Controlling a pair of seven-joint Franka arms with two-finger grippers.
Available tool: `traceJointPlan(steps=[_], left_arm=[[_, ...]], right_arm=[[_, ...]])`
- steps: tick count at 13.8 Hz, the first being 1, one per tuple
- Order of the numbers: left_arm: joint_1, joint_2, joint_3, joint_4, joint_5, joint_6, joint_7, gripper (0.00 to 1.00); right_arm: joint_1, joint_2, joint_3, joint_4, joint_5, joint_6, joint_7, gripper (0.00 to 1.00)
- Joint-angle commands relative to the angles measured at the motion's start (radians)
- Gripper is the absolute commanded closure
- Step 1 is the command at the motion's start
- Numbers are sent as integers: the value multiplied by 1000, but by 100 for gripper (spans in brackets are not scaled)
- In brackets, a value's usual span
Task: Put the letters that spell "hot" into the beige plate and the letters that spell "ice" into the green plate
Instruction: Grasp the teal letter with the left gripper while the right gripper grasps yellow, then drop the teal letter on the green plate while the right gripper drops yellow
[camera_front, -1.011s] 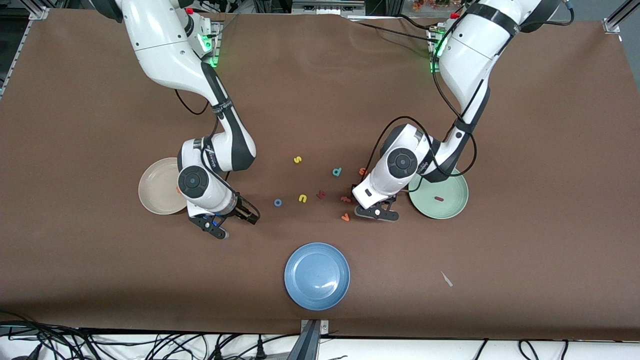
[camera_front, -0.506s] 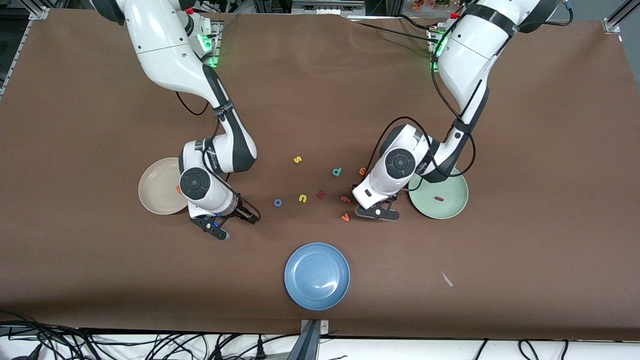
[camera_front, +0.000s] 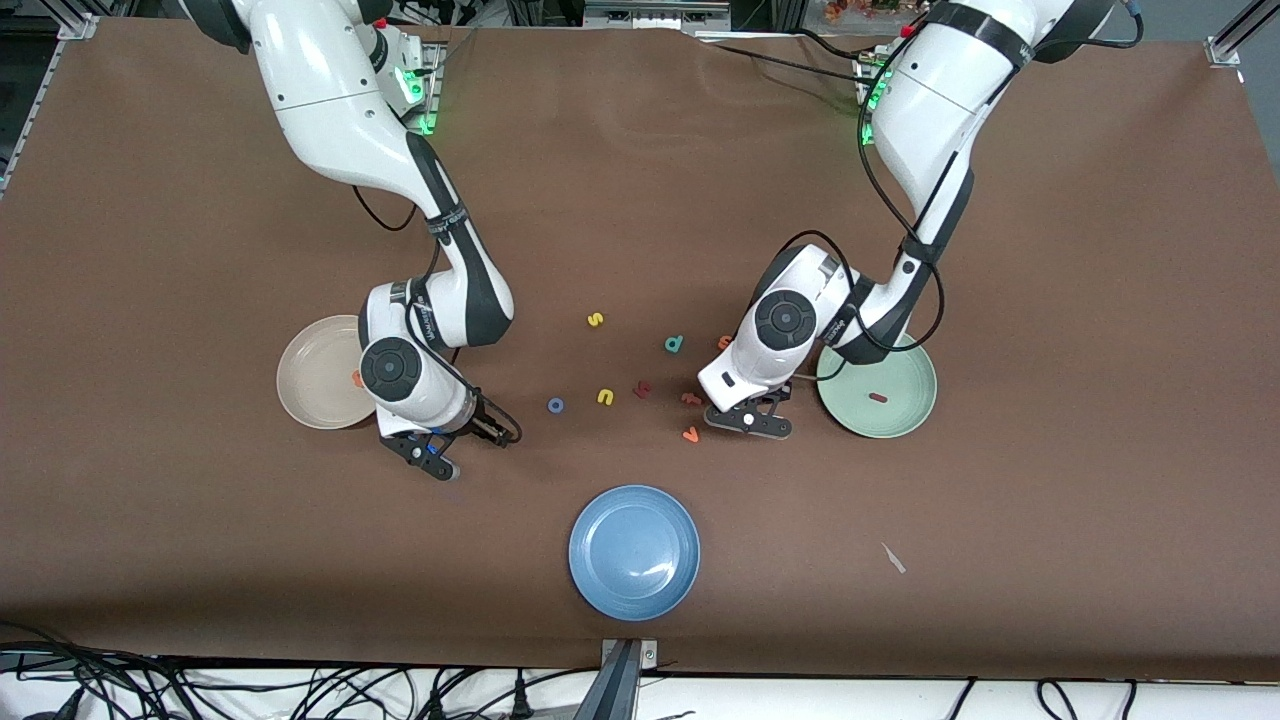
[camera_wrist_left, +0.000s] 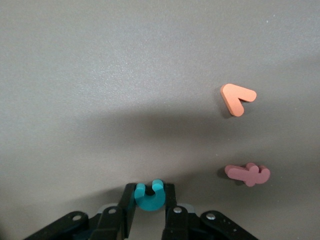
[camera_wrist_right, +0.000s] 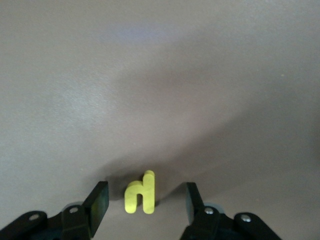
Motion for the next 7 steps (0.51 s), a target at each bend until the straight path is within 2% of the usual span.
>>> traceJointPlan(steps=[1, 5, 7], left_arm=[[-5, -8, 7, 20, 37, -75, -21, 100], [19, -103, 4, 24, 37, -230, -9, 100], [33, -128, 4, 24, 32, -312, -9, 100]], right_arm=[[-3, 55, -1, 88, -6, -30, 2, 49], [-4, 54, -1, 88, -4, -30, 4, 77], [-4, 54, -3, 88, 32, -30, 4, 92]])
